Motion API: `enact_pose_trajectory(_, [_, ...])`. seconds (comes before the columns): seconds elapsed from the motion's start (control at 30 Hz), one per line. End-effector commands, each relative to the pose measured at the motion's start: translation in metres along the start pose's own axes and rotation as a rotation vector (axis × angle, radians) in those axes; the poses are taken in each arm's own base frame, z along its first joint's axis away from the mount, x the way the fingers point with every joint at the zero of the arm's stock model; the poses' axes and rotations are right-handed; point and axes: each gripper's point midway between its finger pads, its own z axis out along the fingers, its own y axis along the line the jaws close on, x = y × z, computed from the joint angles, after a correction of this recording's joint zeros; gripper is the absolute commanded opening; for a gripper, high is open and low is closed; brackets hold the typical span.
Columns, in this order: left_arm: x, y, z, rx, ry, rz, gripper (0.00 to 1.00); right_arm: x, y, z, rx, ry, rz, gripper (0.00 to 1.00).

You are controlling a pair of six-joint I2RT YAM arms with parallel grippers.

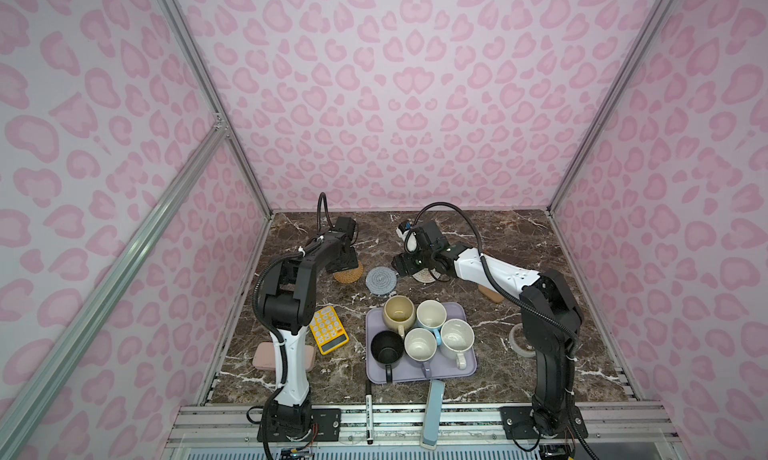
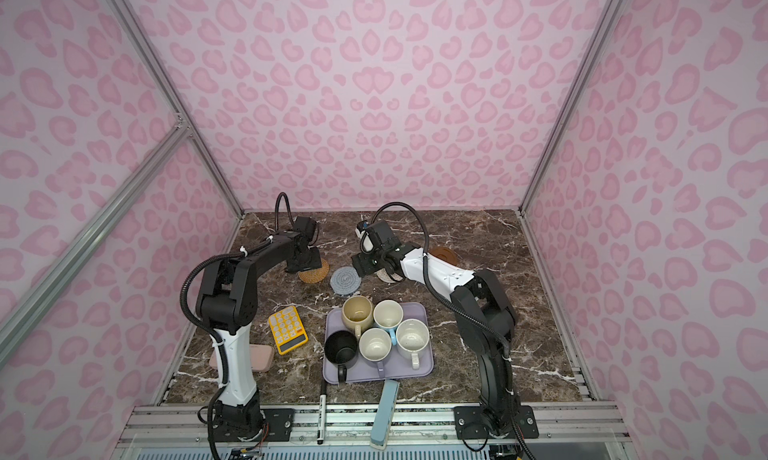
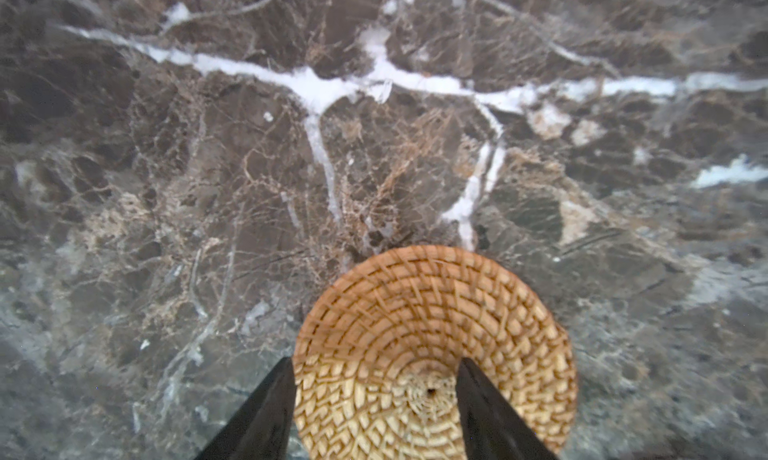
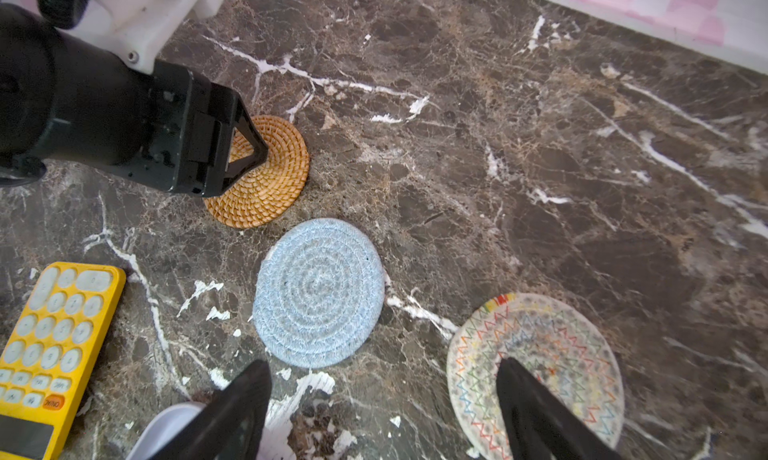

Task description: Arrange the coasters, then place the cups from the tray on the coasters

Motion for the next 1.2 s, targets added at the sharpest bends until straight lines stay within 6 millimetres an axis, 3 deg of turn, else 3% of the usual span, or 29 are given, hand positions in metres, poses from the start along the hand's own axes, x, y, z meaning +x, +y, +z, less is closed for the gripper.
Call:
enact_pose_trajectory(0.0, [-0.020, -0.004, -0.022, 0.032, -0.055, -0.016, 0.67, -0.002, -0.001, -0.006, 0.010, 0.000, -0.007, 0.87])
enact_pose_trajectory(0.13, [-0.036, -0.011, -0.050, 0.090, -0.104, -0.030, 0.70, -0.007, -0.004, -0.018, 0.032, -0.009, -0.017, 0.88])
enact_pose_trajectory(0.23, [-0.030, -0.026, -0.072, 0.223, -0.110, -0.050, 0.69, -0.007, -0.010, -0.029, 0.041, -0.020, 0.004, 0.89])
enact_pose_trajectory(0.37, [-0.005, -0.045, -0.095, 0.399, -0.106, -0.064, 0.69, 0.002, -0.028, -0.045, 0.046, -0.037, 0.070, 0.99])
enact_pose_trajectory(0.47, [0.023, -0.052, -0.097, 0.456, -0.080, -0.072, 0.69, 0.012, -0.039, -0.056, 0.075, -0.027, 0.079, 0.99])
enact_pose_trajectory(0.67, [0.061, -0.063, -0.081, 0.420, -0.031, -0.046, 0.69, 0.034, -0.067, -0.070, 0.117, -0.031, 0.137, 0.99])
enact_pose_trajectory(0.87, [0.079, -0.074, -0.057, 0.320, -0.007, 0.001, 0.67, 0.049, -0.079, -0.075, 0.126, -0.006, 0.160, 0.99])
enact_pose_trajectory(1.17, [0.096, -0.082, -0.034, 0.241, 0.026, 0.049, 0.64, 0.059, -0.083, -0.077, 0.131, -0.003, 0.168, 0.99])
